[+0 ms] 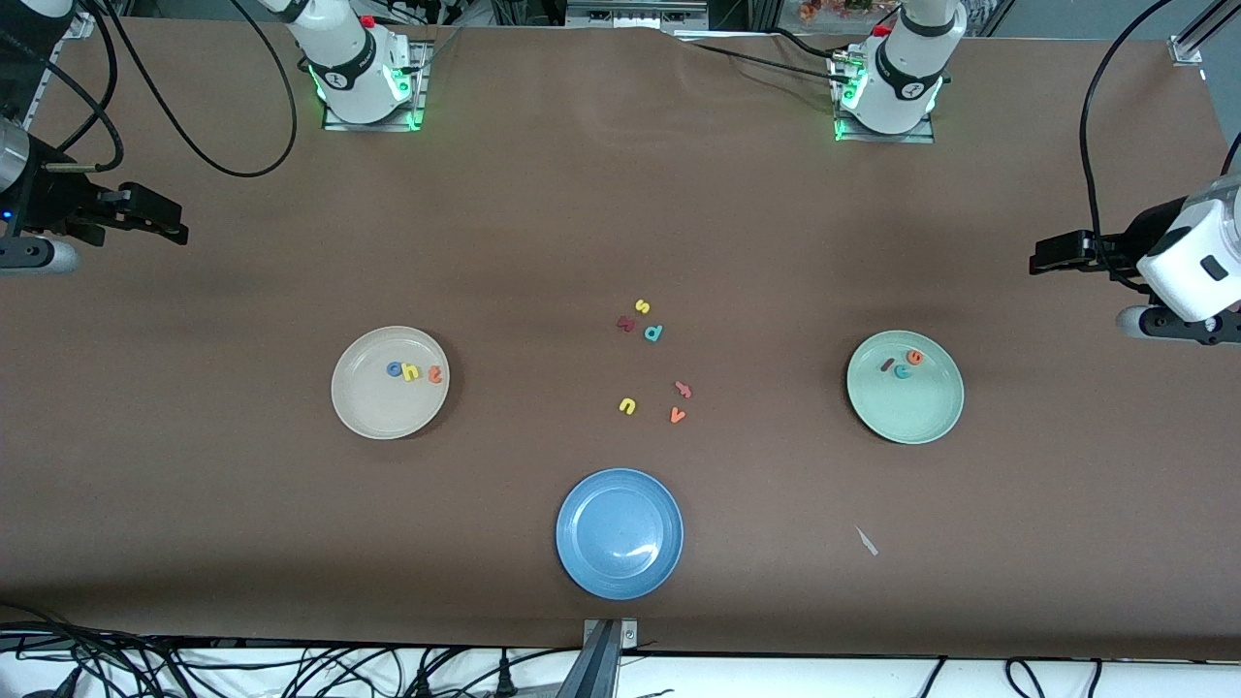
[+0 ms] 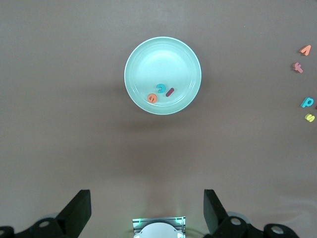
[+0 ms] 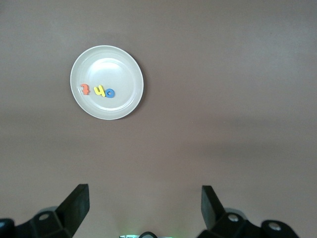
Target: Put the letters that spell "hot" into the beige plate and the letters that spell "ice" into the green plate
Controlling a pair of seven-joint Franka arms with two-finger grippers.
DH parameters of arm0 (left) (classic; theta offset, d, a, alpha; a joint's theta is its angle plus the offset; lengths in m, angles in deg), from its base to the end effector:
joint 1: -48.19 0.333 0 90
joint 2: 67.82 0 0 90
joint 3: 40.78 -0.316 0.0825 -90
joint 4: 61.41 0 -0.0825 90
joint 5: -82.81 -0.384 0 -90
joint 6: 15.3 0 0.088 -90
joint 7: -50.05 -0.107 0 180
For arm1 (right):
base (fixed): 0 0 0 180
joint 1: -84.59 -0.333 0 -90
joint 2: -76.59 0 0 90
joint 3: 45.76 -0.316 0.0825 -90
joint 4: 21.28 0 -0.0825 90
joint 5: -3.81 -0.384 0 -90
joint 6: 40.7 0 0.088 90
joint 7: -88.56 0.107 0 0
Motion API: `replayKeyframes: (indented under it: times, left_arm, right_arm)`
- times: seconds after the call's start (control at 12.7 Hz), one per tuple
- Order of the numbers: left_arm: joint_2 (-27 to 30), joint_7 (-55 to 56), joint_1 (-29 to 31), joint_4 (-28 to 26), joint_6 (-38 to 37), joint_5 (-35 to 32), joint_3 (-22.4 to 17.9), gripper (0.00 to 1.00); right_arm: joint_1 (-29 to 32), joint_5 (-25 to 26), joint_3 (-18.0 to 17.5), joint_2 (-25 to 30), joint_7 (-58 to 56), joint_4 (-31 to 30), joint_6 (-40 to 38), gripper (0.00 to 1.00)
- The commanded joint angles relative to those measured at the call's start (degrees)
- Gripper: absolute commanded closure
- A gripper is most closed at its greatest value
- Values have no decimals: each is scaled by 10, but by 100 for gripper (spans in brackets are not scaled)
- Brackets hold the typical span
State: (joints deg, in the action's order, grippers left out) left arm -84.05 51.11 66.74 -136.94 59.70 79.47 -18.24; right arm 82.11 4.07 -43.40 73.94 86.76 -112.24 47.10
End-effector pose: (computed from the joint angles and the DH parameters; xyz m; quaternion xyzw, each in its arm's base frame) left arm 0.6034 -0.0009 0.5667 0.9902 -0.0219 -0.1363 0.0192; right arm 0.5622 0.0012 0.5877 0.9986 0.0167 -0.0507 0.0025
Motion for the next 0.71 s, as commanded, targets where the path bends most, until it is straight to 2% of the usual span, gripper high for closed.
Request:
replayKeyframes:
  times: [0.0, 0.63]
  left_arm:
    - [1, -11, 4, 9, -6, 15, 0, 0]
    - [5, -11, 4, 8, -7, 14, 1, 0]
  right_arm:
    - [2, -7, 2, -10, -8, 27, -17, 0]
    - [2, -3, 2, -25, -2, 45, -11, 0]
